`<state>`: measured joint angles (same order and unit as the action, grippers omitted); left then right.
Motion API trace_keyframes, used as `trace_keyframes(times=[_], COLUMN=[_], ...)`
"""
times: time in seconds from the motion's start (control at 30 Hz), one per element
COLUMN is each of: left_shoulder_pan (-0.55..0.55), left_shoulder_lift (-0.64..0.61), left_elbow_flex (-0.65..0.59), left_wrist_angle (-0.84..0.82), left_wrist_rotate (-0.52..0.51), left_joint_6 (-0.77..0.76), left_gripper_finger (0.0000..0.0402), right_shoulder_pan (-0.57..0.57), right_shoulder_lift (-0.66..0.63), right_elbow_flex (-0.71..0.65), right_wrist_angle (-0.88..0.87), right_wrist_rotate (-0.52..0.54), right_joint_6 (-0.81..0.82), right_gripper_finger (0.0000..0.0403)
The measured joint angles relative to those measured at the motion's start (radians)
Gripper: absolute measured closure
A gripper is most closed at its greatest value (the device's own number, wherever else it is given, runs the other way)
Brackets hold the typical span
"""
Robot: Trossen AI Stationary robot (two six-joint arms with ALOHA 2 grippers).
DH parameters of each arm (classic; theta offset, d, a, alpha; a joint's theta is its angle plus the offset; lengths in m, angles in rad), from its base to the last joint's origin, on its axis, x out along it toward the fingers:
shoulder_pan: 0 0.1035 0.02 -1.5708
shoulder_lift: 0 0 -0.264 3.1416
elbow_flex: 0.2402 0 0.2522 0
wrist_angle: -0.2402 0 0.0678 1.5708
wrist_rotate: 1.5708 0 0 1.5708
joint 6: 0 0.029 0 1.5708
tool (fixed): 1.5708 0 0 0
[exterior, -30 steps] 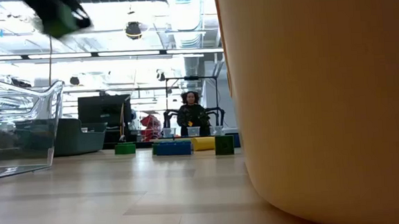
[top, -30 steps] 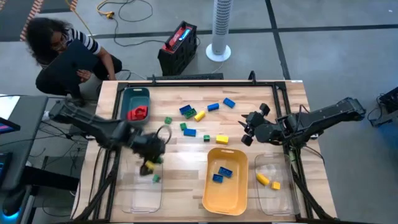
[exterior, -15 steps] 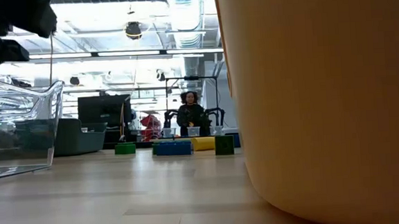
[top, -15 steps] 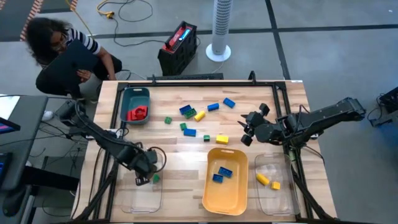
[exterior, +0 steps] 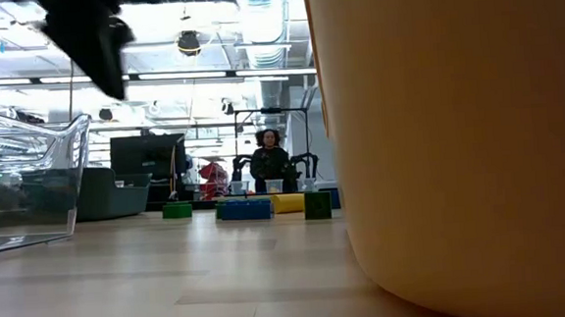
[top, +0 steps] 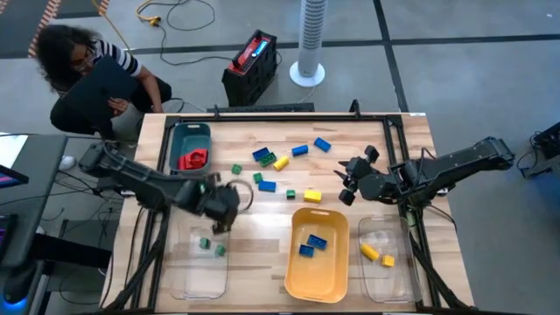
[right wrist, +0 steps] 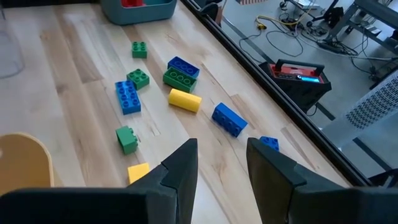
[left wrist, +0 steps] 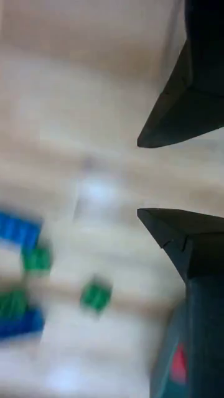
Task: Sort blocks
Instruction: Put the green game piece into the left transparent bin
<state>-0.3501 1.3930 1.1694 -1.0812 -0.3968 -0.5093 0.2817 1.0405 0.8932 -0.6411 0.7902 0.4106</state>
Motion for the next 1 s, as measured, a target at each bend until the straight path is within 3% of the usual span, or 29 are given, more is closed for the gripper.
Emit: trace_keyframes(times=[0.1,0.37,0.5,0.67,1.0], left_shoulder_pan=[0.131,0.469,0.585,0.652,0.674], left_shoulder_lift=[0.000,0.001,0.001,0.043,0.219], left_elbow_flex=[-0.040,-0.184,-0.205,-0.206,-0.206], left_wrist_angle=[0.049,0.275,0.332,0.375,0.451], left_wrist_rotate=[-0.012,0.069,0.108,0.119,0.118], left_joint_6=[0.078,0.278,0.276,0.249,0.239], left_gripper_finger=[0.0239,0.0234,0.0212,0.0178,0.0134], right_shoulder_pan=[0.000,-0.001,-0.004,-0.011,-0.005], right_shoulder_lift=[0.000,0.016,0.021,0.021,0.021], right_elbow_flex=[0.000,0.000,0.000,0.000,0.000], right_wrist_angle=[0.000,-0.003,0.001,0.024,0.028], right_wrist_rotate=[-0.004,-0.006,-0.006,-0.006,-0.006], right_joint_6=[0.000,-0.002,-0.016,-0.042,-0.039], right_gripper_finger=[0.0251,0.0251,0.0251,0.0251,0.0251])
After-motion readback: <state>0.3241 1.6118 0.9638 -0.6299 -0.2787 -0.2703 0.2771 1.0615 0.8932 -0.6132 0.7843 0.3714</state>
